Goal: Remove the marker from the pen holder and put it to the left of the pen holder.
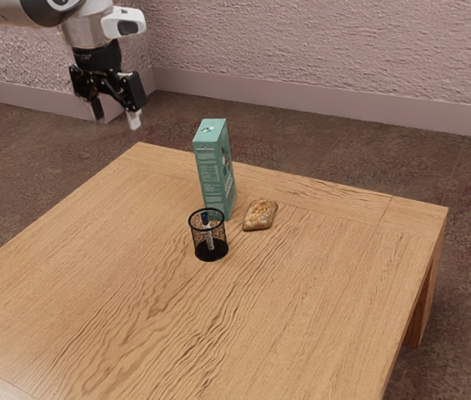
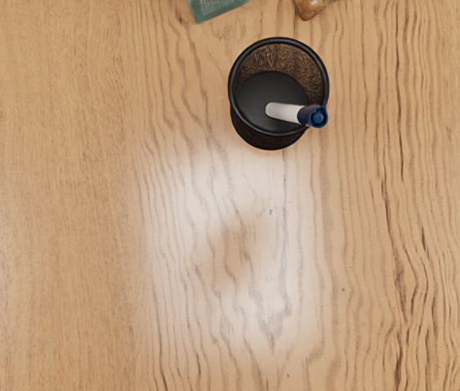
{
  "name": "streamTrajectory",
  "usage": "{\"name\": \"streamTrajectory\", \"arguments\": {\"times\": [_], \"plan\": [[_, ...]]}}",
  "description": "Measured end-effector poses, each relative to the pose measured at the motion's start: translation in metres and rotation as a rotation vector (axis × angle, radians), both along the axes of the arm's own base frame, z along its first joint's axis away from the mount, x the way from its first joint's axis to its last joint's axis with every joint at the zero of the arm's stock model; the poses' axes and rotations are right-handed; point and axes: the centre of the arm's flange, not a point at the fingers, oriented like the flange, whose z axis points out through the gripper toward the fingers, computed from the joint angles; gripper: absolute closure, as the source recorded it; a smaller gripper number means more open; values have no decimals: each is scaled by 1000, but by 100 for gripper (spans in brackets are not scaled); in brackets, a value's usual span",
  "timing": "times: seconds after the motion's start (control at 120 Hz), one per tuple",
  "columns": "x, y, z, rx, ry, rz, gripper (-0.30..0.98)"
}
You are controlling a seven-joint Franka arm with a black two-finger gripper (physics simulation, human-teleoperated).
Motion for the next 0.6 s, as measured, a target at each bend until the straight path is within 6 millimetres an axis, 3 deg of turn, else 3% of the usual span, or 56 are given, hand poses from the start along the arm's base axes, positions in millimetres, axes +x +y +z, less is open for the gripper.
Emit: {"name": "streamTrajectory", "arguments": {"times": [0.2,0.433,0.467,0.6], "plan": [[2,-4,-2,2,4,-13,0],[50,1,-54,22,48,-4,0],[56,0,-65,24,48,-5,0],[83,-11,-139,21,62,-8,0]]}}
